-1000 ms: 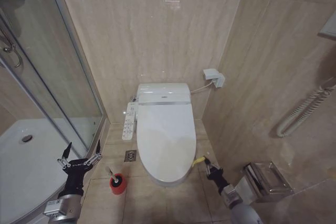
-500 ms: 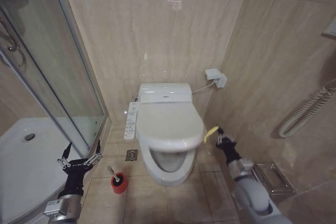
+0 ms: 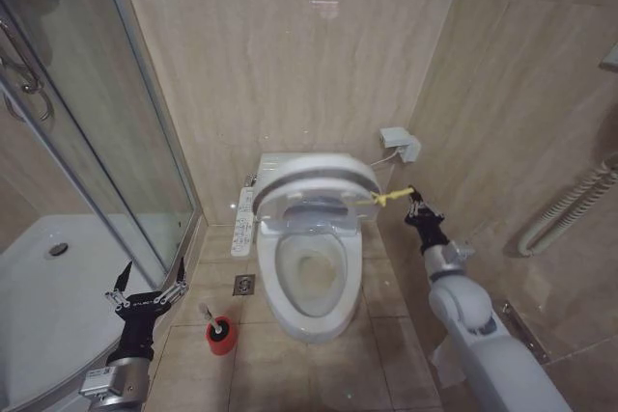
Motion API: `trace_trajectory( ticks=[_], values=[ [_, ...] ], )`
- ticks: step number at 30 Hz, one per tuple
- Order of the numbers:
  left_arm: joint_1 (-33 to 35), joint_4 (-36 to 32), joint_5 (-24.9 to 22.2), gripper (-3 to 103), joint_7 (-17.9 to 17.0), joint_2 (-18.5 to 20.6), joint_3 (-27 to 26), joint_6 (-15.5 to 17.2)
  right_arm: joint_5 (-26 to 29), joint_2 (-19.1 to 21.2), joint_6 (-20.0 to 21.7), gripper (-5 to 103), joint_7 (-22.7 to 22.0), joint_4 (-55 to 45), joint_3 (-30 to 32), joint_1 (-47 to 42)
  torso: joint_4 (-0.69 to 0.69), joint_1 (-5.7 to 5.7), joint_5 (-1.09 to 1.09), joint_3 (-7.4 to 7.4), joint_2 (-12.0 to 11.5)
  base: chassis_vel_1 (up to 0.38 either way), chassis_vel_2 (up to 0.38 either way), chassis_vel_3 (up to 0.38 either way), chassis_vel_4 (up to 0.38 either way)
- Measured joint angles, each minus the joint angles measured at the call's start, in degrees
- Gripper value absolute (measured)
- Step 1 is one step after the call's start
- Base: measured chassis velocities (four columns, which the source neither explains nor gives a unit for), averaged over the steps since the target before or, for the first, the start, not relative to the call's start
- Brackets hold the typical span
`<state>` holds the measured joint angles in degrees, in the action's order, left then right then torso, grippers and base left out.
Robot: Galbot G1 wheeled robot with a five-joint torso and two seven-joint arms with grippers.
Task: Open the toilet lid, clean the toilet bowl with a toilet brush, close the toilet lid, and flush.
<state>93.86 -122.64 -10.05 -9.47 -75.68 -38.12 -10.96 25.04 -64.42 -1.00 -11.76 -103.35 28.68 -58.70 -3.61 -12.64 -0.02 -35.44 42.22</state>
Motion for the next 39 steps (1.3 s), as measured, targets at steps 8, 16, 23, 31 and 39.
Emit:
trace_trajectory(
  ticks=[8,16,23,31,39],
  values=[
    [0.0,0.0,0.0,100,0.0,0.0,0.0,0.0,1.7,0.7,1.0,0,-0.1,7.3,-3.5,11.1,-0.04,0.0,0.01,0.0,0.0,0.0,0.0,0.0,0.0],
    [0.0,0.0,0.0,100,0.0,0.0,0.0,0.0,2.0,0.2,0.4,0,-0.4,18.5,-9.8,23.8,-0.07,-0.02,0.01,-0.01,0.0,0.0,0.0,0.0,0.0],
    [0.0,0.0,0.0,100,0.0,0.0,0.0,0.0,1.8,-1.1,-1.0,0,0.4,26.5,-13.8,30.6,-0.09,-0.02,0.02,-0.01,0.0,0.0,0.0,0.0,0.0],
    [0.0,0.0,0.0,100,0.0,0.0,0.0,0.0,1.6,-2.7,-2.4,0,1.1,34.6,-17.6,40.0,-0.08,-0.01,0.02,-0.02,0.0,0.0,0.0,0.0,0.0],
    [0.0,0.0,0.0,100,0.0,0.0,0.0,0.0,1.6,-3.3,-2.3,0,1.3,37.6,-20.5,45.1,-0.07,-0.01,0.02,-0.01,0.0,0.0,0.0,0.0,0.0]
  ],
)
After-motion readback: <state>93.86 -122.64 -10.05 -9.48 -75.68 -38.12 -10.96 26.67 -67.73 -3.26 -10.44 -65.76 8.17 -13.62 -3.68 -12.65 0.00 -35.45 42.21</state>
